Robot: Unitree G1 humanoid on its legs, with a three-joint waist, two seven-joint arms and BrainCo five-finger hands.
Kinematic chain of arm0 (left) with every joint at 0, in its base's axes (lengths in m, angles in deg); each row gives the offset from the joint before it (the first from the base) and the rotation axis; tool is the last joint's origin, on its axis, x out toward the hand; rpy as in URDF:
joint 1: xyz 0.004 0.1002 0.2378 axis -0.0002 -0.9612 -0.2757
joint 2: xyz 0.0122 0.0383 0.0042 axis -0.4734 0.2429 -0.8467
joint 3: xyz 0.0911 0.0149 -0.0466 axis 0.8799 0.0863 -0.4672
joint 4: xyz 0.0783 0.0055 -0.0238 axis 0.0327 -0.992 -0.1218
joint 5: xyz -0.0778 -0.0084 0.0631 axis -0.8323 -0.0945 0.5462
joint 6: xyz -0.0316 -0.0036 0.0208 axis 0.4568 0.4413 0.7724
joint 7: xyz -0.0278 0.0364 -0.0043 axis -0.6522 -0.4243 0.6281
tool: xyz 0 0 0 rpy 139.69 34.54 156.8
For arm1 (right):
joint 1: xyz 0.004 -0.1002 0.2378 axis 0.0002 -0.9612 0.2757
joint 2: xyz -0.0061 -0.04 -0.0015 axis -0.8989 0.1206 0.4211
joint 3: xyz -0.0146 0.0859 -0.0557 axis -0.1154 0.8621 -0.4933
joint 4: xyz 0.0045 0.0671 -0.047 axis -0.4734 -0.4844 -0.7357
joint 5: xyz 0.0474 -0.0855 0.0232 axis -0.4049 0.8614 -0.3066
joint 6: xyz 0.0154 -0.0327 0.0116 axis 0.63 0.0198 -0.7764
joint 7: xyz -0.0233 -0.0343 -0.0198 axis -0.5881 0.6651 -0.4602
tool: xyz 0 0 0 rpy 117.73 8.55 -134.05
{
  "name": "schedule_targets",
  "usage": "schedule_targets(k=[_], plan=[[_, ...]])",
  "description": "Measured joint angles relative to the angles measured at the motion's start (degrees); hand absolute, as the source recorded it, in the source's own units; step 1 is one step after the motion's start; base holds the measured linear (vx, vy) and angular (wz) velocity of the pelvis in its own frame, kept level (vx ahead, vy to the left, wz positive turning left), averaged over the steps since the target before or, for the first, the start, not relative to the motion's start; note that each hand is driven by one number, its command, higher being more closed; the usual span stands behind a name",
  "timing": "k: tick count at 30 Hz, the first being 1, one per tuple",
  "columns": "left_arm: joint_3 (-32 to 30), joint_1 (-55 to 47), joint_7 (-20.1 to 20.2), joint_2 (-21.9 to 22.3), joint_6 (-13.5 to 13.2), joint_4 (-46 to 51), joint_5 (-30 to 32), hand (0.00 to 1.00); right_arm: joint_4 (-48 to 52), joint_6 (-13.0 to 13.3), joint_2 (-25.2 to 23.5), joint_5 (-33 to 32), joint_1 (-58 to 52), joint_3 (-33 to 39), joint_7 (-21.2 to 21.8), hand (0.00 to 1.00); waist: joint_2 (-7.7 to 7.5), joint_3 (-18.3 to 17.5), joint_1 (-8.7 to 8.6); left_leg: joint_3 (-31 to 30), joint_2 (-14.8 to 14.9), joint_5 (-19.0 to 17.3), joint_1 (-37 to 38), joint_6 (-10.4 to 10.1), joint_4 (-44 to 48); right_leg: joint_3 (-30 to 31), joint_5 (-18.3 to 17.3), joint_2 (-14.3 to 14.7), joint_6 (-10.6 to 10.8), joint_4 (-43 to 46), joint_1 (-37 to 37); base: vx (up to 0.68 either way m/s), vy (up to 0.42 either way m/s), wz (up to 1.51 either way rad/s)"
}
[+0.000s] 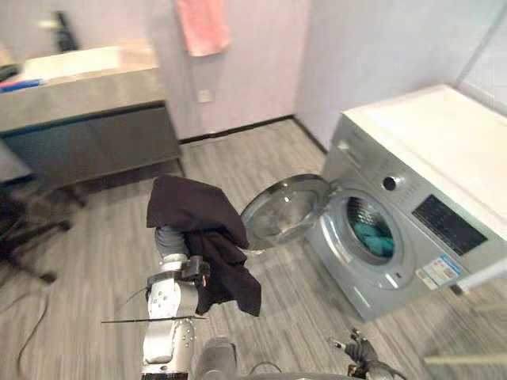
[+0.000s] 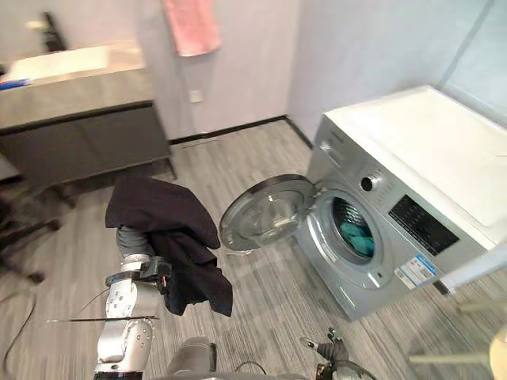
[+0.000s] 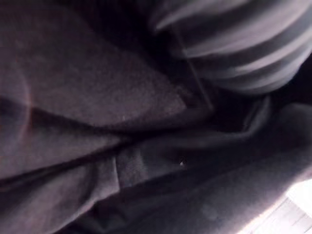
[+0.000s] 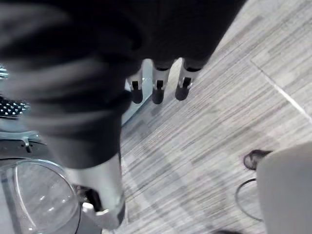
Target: Pick up the laundry basket with both hands and put the clothes into the washing machine.
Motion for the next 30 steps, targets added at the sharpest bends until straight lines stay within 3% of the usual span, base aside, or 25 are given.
schedule_targets(k=[1, 2, 3, 6, 8, 10, 11, 12, 15, 17, 19, 20, 21, 22, 23, 24, 25, 27, 28, 30], plan=[[-0.5, -0.5, 0.0, 0.3, 0.0, -0.1, 0.1, 1.0, 0.0, -0.2, -0.1, 0.3, 0.0, -0.1, 0.1, 0.0, 1.86, 0.1, -0.11, 1.7, 2.4, 5.0, 0.5, -2.6, 1.6, 4.3, -3.0, 0.8, 3.2, 3.3, 0.2, 0.37, 0.529, -2.05], [-0.6, -1.4, 0.0, 0.0, 0.1, 0.2, 0.1, 1.0, 0.6, -0.2, -0.3, 0.4, -0.4, -0.8, 0.4, 0.0, 1.11, -0.3, -0.48, 4.0, 2.4, 3.6, 1.3, -1.8, 2.0, 5.8, -3.2, -0.6, 4.1, 4.6, -0.6, 0.36, 0.517, -1.86], [-0.4, -2.7, 0.0, -0.7, 0.1, 1.3, 0.1, 1.0, 1.9, 0.4, -1.2, 0.5, -1.7, -2.6, 1.0, 0.0, -0.23, -0.8, -0.72, 8.1, 1.9, 1.7, 2.0, -0.5, 3.5, 7.7, -3.9, -2.7, 6.3, 6.4, -1.1, 0.22, 0.301, -1.18], [0.0, -4.5, 0.6, -0.9, 0.0, 4.7, 0.0, 1.0, 2.4, 1.2, -2.3, 0.5, -2.4, -4.4, 1.8, 0.0, -2.69, -1.3, -0.27, 16.9, 2.6, -2.6, 3.6, 1.6, 6.5, 11.8, -5.2, -5.4, 8.6, 9.2, -3.8, 0.14, 0.31, -1.44], [-1.1, -5.8, 1.1, -1.7, -0.2, 5.8, 0.0, 1.0, 2.3, 1.4, -2.8, 0.5, -2.2, -4.7, 2.2, 0.0, -3.08, -1.1, 0.69, 23.8, 4.3, -4.9, 6.5, 2.3, 6.9, 7.4, -5.6, -7.9, 9.9, 12.7, -6.4, 0.02, 0.253, -1.93], [-3.6, -7.2, 1.0, -1.9, -0.2, 6.9, 0.0, 1.0, 1.9, 1.4, -2.7, 0.6, -1.5, -4.1, 2.8, 0.0, -2.55, -1.1, 0.86, 31.4, 6.1, -7.6, 9.1, 1.9, 6.0, -9.1, -5.5, -14.4, 10.1, 15.4, -10.0, -0.07, 0.131, -1.83], [-4.1, -7.2, 1.0, -1.8, -0.2, 6.9, 0.0, 1.0, 1.4, 1.3, -2.6, 0.7, -1.1, -3.8, 3.1, 0.0, -2.34, -1.1, 0.96, 32.6, 6.4, -7.6, 9.5, 1.8, 5.3, -13.9, -5.4, -16.5, 9.5, 15.2, -10.4, -0.03, 0.055, -1.53], [-4.8, -7.2, 1.0, -1.9, -0.3, 7.0, 0.0, 1.0, -0.7, 1.3, -2.1, 2.0, 0.4, -3.2, 3.3, 0.0, -1.6, -1.0, 0.96, 35.7, 8.3, -7.6, 10.4, 1.5, 4.3, -23.1, -5.0, -19.2, 8.7, 13.9, -11.2, 0.03, 0.009, -1.22], [-5.1, -6.3, 1.1, -1.9, -0.2, 6.0, 0.0, 1.0, -4.6, 1.0, -1.3, 2.9, 3.2, -2.8, 3.3, 0.0, -0.98, -0.6, 0.76, 38.8, 11.2, -6.5, 10.3, -0.5, 2.1, -28.4, -0.9, -18.7, 8.5, 9.9, -12.6, 0.06, -0.087, -0.96], [-6.0, -4.1, 1.1, -1.6, -0.1, 3.0, 0.1, 1.0, -6.2, 0.7, -0.4, 3.0, 4.6, -2.5, 3.4, 0.0, -0.9, 0.0, 0.62, 39.4, 11.6, -4.9, 11.8, -1.7, 0.0, -28.8, 2.4, -18.2, 9.0, 10.1, -12.8, 0.18, -0.193, -0.41], [-6.1, -3.4, 1.1, 0.7, 0.7, 1.6, 0.1, 1.0, -6.9, 0.8, 1.3, 3.0, 4.9, -2.2, 3.4, 0.0, 0.64, 0.9, -0.47, 38.3, 11.4, -2.8, 15.2, -2.2, -3.5, -27.8, 2.4, -18.3, 8.5, 15.4, -12.7, 0.27, -0.222, -0.03], [-5.8, -2.9, 1.0, 1.9, 0.6, 1.6, 0.4, 1.0, -7.0, 0.9, 3.4, 2.9, 4.6, -2.1, 3.4, 0.0, 1.99, 2.0, -1.03, 37.7, 12.3, -2.3, 17.2, -2.3, -4.2, -26.9, 0.1, -18.3, 8.4, 22.7, -15.4, 0.2, -0.214, -0.03], [-6.7, -2.3, 1.0, 1.9, 0.3, 1.5, 0.8, 1.0, -7.1, 1.0, 3.6, 2.6, 4.5, -2.0, 3.4, 0.0, 1.8, 1.8, -0.9, 37.5, 13.7, -2.6, 17.1, -2.4, -1.8, -25.4, -2.0, -16.1, 9.4, 18.5, -15.5, 0.22, -0.338, 0.08], [-8.1, -1.1, 0.7, 1.7, -0.1, 0.7, 1.3, 1.0, -6.7, 1.1, 2.8, 1.9, 4.5, -1.4, 3.4, 0.0, 2.71, 2.9, -1.0, 33.9, 17.1, -3.8, 14.5, -0.7, 6.2, -25.9, -1.2, -12.5, 6.4, 13.8, -12.0, 0.15, -0.303, 0.02], [-8.4, -1.2, 0.7, 1.6, 0.1, 0.6, 1.2, 1.0, -6.8, 1.4, 3.3, 2.0, 4.5, -1.9, 3.3, 0.0, 3.45, 3.3, -0.97, 31.4, 19.2, -3.7, 12.4, 1.4, 11.1, -26.4, -1.1, -10.6, 6.0, 13.2, -10.8, 0.28, -0.411, -0.15], [-9.5, -2.1, 0.5, 1.6, 0.0, 0.7, 1.2, 1.0, -7.3, 1.3, 3.6, 2.0, 4.4, -2.0, 3.3, 0.0, 3.42, 3.4, -0.25, 25.4, 21.0, 0.0, 9.0, 6.7, 19.6, -26.0, -2.1, -8.2, 4.6, 12.3, -8.7, 0.31, -0.34, -0.49], [-10.6, -3.8, 0.1, 1.4, 0.1, 0.7, 1.2, 1.0, -7.4, 1.2, 3.4, 1.7, 4.1, -2.6, 3.3, 0.0, 2.81, 3.7, -0.21, 19.6, 21.3, 4.5, 5.8, 8.3, 26.6, -25.2, -2.4, -6.5, 4.0, 10.1, -5.9, 0.32, -0.299, -0.55], [-11.2, -4.9, -0.3, 1.3, 0.2, 0.7, 1.2, 1.0, -7.7, 1.2, 3.6, 1.7, 4.2, -2.6, 3.1, 0.0, 1.81, 4.4, -0.19, 15.4, 19.7, 2.5, 2.2, 5.8, 34.0, -24.5, -2.6, -5.8, 3.8, 7.6, -3.3, 0.24, -0.141, -0.34], [-11.2, -4.9, -0.3, 1.3, 0.2, 0.7, 1.2, 1.0, -7.9, 1.2, 3.7, 1.7, 4.3, -2.7, 3.1, 0.0, 0.76, 4.8, -0.11, 15.7, 17.5, 1.0, -0.4, 3.8, 35.8, -23.5, -2.5, -5.8, 3.8, 5.3, -1.4, 0.26, -0.108, -0.24], [-11.2, -4.9, -0.2, 1.3, 0.2, 0.7, 1.2, 1.0, -9.1, 1.1, 3.7, 1.7, 4.6, -3.0, 3.1, 0.0, 0.21, 4.9, 0.78, 17.0, 15.6, -0.6, -1.9, 3.4, 32.3, -22.1, -2.5, -5.9, 3.8, 3.0, 0.6, 0.31, -0.03, -0.28]])
